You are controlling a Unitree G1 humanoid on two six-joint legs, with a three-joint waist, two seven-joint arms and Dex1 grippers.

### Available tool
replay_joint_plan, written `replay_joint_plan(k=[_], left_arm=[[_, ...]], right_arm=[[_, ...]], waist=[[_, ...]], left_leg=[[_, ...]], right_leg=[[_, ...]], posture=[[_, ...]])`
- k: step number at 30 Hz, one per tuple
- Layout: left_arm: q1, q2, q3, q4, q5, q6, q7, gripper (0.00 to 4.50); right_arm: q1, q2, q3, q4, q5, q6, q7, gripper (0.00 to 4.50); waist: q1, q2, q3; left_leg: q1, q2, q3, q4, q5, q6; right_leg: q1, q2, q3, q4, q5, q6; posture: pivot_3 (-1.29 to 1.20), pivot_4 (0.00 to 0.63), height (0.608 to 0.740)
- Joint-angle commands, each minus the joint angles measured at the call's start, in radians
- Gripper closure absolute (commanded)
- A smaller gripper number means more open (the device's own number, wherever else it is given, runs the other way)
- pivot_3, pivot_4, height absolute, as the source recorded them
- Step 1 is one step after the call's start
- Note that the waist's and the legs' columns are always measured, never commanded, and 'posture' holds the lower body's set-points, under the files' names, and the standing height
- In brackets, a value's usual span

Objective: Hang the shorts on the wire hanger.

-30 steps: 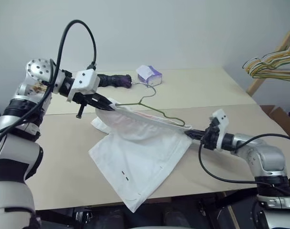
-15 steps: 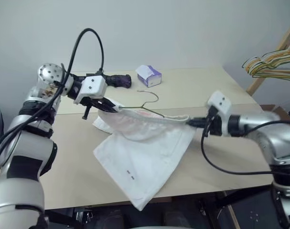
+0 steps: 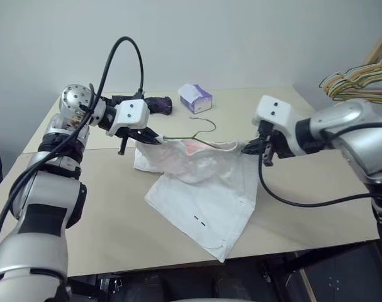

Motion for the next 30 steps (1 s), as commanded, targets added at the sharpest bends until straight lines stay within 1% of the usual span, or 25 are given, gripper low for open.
replay_joint_plan(k=[1,8,10,13,16,19,23,30], left_arm=[[0.002,0.004,0.031,-0.043,0.03,-0.029,0.022,4.5],[0.033,-0.005,0.056,-0.079,0.043,-0.024,0.033,4.5],[0.036,-0.008,0.071,-0.091,0.025,-0.005,0.017,4.5],[0.042,-0.008,0.089,-0.109,0.017,0.012,0.007,4.5],[0.04,-0.021,0.126,-0.116,-0.021,0.052,-0.018,4.5],[0.044,-0.021,0.134,-0.125,-0.012,0.053,-0.029,4.5],[0.045,-0.021,0.135,-0.117,0.007,0.039,-0.024,4.5],[0.046,-0.029,0.138,-0.12,0.01,0.032,-0.035,4.5]], right_arm=[[-0.051,0.049,-0.032,0.045,0.019,0.042,0.007,4.49],[-0.032,0.077,0.012,0.056,-0.038,-0.036,0.013,4.49],[-0.027,0.085,0.019,0.066,-0.055,-0.051,0.005,4.49],[-0.014,0.084,0.02,0.059,-0.079,-0.103,0.012,3.78],[0.004,0.076,0.032,0.049,-0.102,-0.169,0.038,2.74],[0.018,0.083,0.029,0.053,-0.121,-0.206,0.04,1.74],[0.036,0.086,0.015,0.051,-0.127,-0.252,0.059,1.74],[0.045,0.119,-0.016,0.079,-0.113,-0.258,0.059,1.74]], waist=[[0.0,0.0,0.0],[-0.001,0.0,0.0],[-0.001,0.0,0.0],[0.0,0.0,0.0],[-0.001,0.0,0.0],[-0.002,0.0,0.0],[-0.004,0.0,0.0],[-0.016,0.0,0.0]], left_leg=[[0.0,0.0,0.0,0.0,0.0,0.0],[0.0,0.0,0.0,0.0,0.0,0.0],[0.0,0.0,0.0,0.001,0.0,0.0],[0.0,0.0,0.0,0.001,0.0,0.0],[0.0,0.0,0.0,0.001,0.0,0.0],[0.0,0.0,0.0,0.001,0.0,0.0],[0.0,0.0,0.0,0.001,0.0,0.0],[0.0,0.0,-0.001,0.001,0.0,0.0]], right_leg=[[0.0,0.0,0.0,0.0,0.0,0.0],[0.0,0.0,0.0,0.0,0.0,0.0],[0.0,0.0,0.0,0.001,0.0,0.0],[0.0,0.0,0.0,0.001,0.0,0.0],[0.0,0.0,0.0,0.001,0.0,0.0],[0.0,0.0,0.0,0.001,0.0,0.0],[0.001,0.0,0.0,0.001,0.0,0.0],[0.001,0.0,0.0,0.001,0.0,0.0]], posture=[[-0.11,0.0,0.74],[-0.1,0.0,0.74],[-0.1,0.0,0.74],[-0.1,0.0,0.74],[-0.1,0.0,0.74],[-0.1,0.0,0.74],[-0.1,0.0,0.74],[-0.1,0.0,0.74]])
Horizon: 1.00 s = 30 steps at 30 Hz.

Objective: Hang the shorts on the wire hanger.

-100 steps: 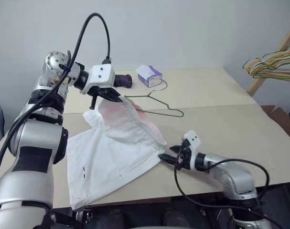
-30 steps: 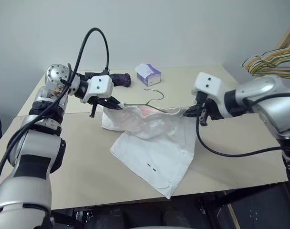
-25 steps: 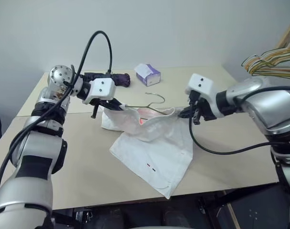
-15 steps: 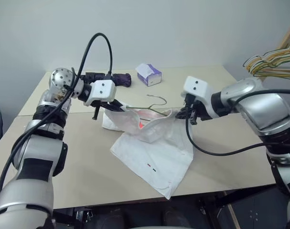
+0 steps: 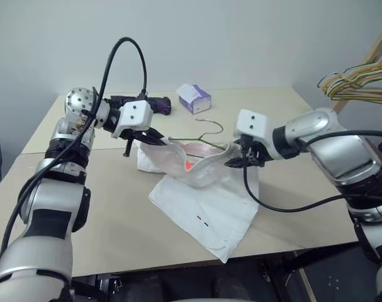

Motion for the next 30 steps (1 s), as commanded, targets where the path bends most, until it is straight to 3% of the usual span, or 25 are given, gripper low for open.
replay_joint_plan(k=[1,3,6,11,16,30], left_arm=[[-0.012,-0.004,0.034,-0.029,-0.027,-0.004,-0.01,4.5],[-0.015,-0.006,0.039,-0.028,-0.028,-0.001,-0.01,4.5],[-0.016,-0.007,0.046,-0.026,-0.024,-0.001,-0.009,4.5],[-0.013,-0.004,0.051,-0.016,-0.019,-0.008,-0.001,4.5],[-0.007,-0.014,0.065,-0.001,-0.033,-0.025,0.004,4.5],[0.015,-0.004,0.191,-0.006,-0.127,-0.006,0.015,0.01]], right_arm=[[-0.007,0.02,-0.061,0.012,0.008,-0.014,0.001,1.74],[-0.006,0.032,-0.061,0.028,0.005,-0.008,0.001,1.91],[0.004,0.044,-0.061,0.047,-0.005,-0.021,0.001,2.63],[0.027,0.048,-0.057,0.063,-0.021,-0.036,-0.004,4.35],[0.042,0.058,-0.065,0.07,-0.027,-0.046,-0.018,4.48],[0.137,0.048,-0.193,-0.031,0.033,0.089,-0.09,4.48]], waist=[[-0.006,0.0,0.0],[-0.008,0.0,0.0],[-0.01,0.0,0.0],[-0.01,0.0,0.0],[-0.01,0.0,0.0],[-0.014,0.0,0.0]], left_leg=[[0.0,0.0,0.0,0.0,0.0,0.0],[0.0,0.0,0.0,0.0,0.0,0.0],[0.0,0.0,0.0,0.0,0.0,0.0],[0.0,0.0,0.0,0.0,0.0,0.0],[0.0,0.0,-0.001,0.0,0.0,0.0],[0.0,0.0,-0.001,0.0,0.0,0.0]], right_leg=[[0.0,0.0,0.0,0.0,0.0,0.0],[0.0,0.0,0.0,0.0,0.0,0.0],[0.0,0.0,0.0,0.0,0.0,0.0],[0.0,0.0,0.0,0.0,0.0,0.0],[0.0,0.0,0.0,0.0,0.0,0.0],[0.0,0.0,0.0,0.0,0.0,0.0]], posture=[[-0.1,0.0,0.74],[-0.1,0.0,0.74],[-0.1,0.0,0.74],[-0.1,0.0,0.74],[-0.1,0.0,0.74],[-0.14,0.0,0.74]])
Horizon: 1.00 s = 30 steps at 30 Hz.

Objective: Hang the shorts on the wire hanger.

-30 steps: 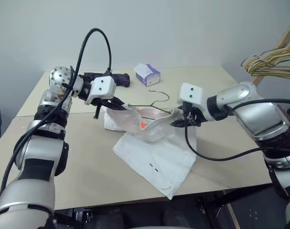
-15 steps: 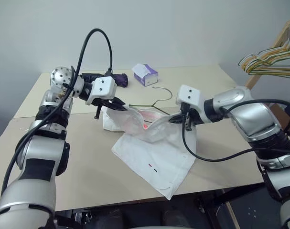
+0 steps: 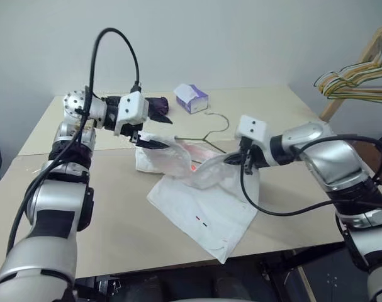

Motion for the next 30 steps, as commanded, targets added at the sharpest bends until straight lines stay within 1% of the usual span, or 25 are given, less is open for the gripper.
replay_joint_plan(k=[1,4,6,10,12,16,20,22,25,27,30], left_arm=[[0.003,0.031,0.066,-0.041,-0.058,0.013,0.018,0.0],[0.024,0.038,0.119,-0.088,-0.112,0.078,0.049,0.0],[0.053,0.03,0.141,-0.135,-0.118,0.104,0.12,0.0],[0.176,0.008,0.159,-0.335,-0.179,0.235,0.167,0.0],[0.253,-0.004,0.161,-0.461,-0.228,0.329,0.181,0.0],[0.349,-0.026,0.151,-0.626,-0.261,0.427,0.244,0.0],[0.419,-0.064,0.121,-0.766,-0.289,0.512,0.287,0.0],[0.431,-0.081,0.116,-0.805,-0.307,0.541,0.304,0.0],[0.43,-0.1,0.113,-0.826,-0.306,0.554,0.335,0.0],[0.418,-0.121,0.112,-0.829,-0.304,0.555,0.364,0.0],[0.411,-0.146,0.111,-0.845,-0.324,0.554,0.378,0.0]], right_arm=[[0.028,-0.026,-0.105,-0.071,0.033,0.07,-0.04,4.48],[0.102,-0.058,-0.209,-0.134,0.069,0.176,-0.089,4.48],[0.127,-0.056,-0.287,-0.167,0.095,0.287,-0.135,4.48],[0.196,-0.09,-0.446,-0.252,0.1,0.471,-0.229,4.48],[0.226,-0.123,-0.505,-0.281,0.091,0.562,-0.273,4.48],[0.263,-0.146,-0.624,-0.308,0.093,0.688,-0.332,4.48],[0.29,-0.196,-0.76,-0.197,0.058,0.718,-0.428,4.48],[0.277,-0.215,-0.815,-0.134,0.037,0.718,-0.478,4.48],[0.275,-0.249,-0.825,-0.09,-0.005,0.718,-0.544,4.48],[0.226,-0.254,-0.845,-0.011,-0.045,0.708,-0.602,4.48],[0.129,-0.248,-0.883,0.148,-0.107,0.639,-0.704,4.48]], waist=[[-0.002,0.0,0.0],[0.001,0.0,0.0],[0.0,0.0,0.0],[-0.003,0.001,-0.001],[-0.009,0.001,-0.001],[-0.029,0.001,-0.001],[-0.052,0.003,-0.002],[-0.061,0.003,-0.002],[-0.082,0.005,-0.003],[-0.099,0.007,-0.004],[-0.124,0.008,-0.005]], left_leg=[[0.0,0.0,0.0,0.0,0.0,0.0],[0.0,0.0,-0.001,0.0,0.0,0.0],[0.0,0.0,-0.001,0.0,0.0,0.0],[0.001,0.0,-0.001,0.0,0.0,0.0],[0.001,0.0,-0.001,0.0,0.0,0.0],[0.001,0.0,-0.002,0.0,0.0,0.0],[0.003,0.0,-0.003,0.0,0.0,0.0],[0.006,-0.001,-0.003,0.0,-0.001,0.001],[0.012,-0.001,-0.003,-0.001,-0.001,0.002],[0.016,-0.001,-0.003,-0.002,-0.001,0.002],[0.022,-0.001,-0.004,-0.005,-0.002,0.003]], right_leg=[[0.0,0.0,0.0,0.0,0.0,0.0],[0.001,0.0,-0.001,0.0,0.0,0.0],[0.001,-0.001,-0.001,0.0,0.0,0.0],[0.001,-0.001,-0.001,0.0,0.0,0.0],[0.002,-0.001,0.0,0.0,0.0,0.0],[0.002,-0.001,0.0,0.0,0.0,0.0],[0.005,-0.001,0.0,-0.001,0.0,0.0],[0.008,-0.001,0.0,-0.003,0.0,0.001],[0.015,-0.001,0.0,-0.005,-0.001,0.001],[0.019,-0.001,0.001,-0.006,-0.001,0.001],[0.024,-0.001,0.004,-0.008,-0.001,0.002]], posture=[[-0.14,0.0,0.74],[-0.15,0.0,0.74],[-0.16,0.0,0.74],[-0.2,0.0,0.74],[-0.22,0.0,0.74],[-0.25,0.0,0.74],[-0.28,0.0,0.74],[-0.29,0.0,0.74],[-0.29,0.0,0.74],[-0.31,0.0,0.74],[-0.3,0.0,0.74]])
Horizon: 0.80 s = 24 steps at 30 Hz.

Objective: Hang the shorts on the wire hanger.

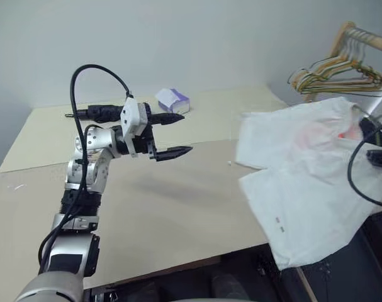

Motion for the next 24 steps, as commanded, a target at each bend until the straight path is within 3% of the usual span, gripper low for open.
replay_joint_plan(k=[1,10,19,24], left_arm=[[-0.031,-0.012,0.007,-0.052,-0.037,-0.001,0.017,0.0],[-0.008,-0.037,0.027,-0.099,-0.051,0.02,0.135,0.0],[0.039,-0.015,0.006,-0.17,-0.052,0.026,0.147,0.0],[0.048,-0.011,0.006,-0.196,-0.06,0.032,0.149,0.0]], right_arm=[[-0.115,-0.018,-0.071,0.147,-0.078,-0.099,-0.119,4.48],[-0.374,-0.055,-0.076,0.624,-0.131,-0.453,-0.3,4.48],[-0.598,-0.135,-0.008,1.035,-0.128,-0.69,-0.343,4.48],[-0.666,-0.169,-0.04,1.222,-0.082,-0.756,-0.363,4.48]], waist=[[-0.015,0.0,0.0],[-0.054,0.002,0.001],[-0.071,0.006,0.004],[-0.071,0.006,0.004]], left_leg=[[0.002,0.0,-0.001,-0.001,0.0,0.0],[0.011,-0.001,0.0,-0.005,-0.002,0.003],[0.014,-0.002,0.004,-0.007,-0.003,0.005],[0.016,-0.003,0.005,-0.008,-0.004,0.005]], right_leg=[[0.002,0.0,0.001,-0.001,0.0,0.0],[0.01,0.0,0.006,-0.008,0.001,0.003],[0.011,0.0,0.013,-0.009,0.002,0.006],[0.012,-0.001,0.015,-0.011,0.002,0.007]], posture=[[-0.3,0.0,0.74],[-0.27,0.0,0.74],[-0.24,0.0,0.74],[-0.24,0.0,0.74]])
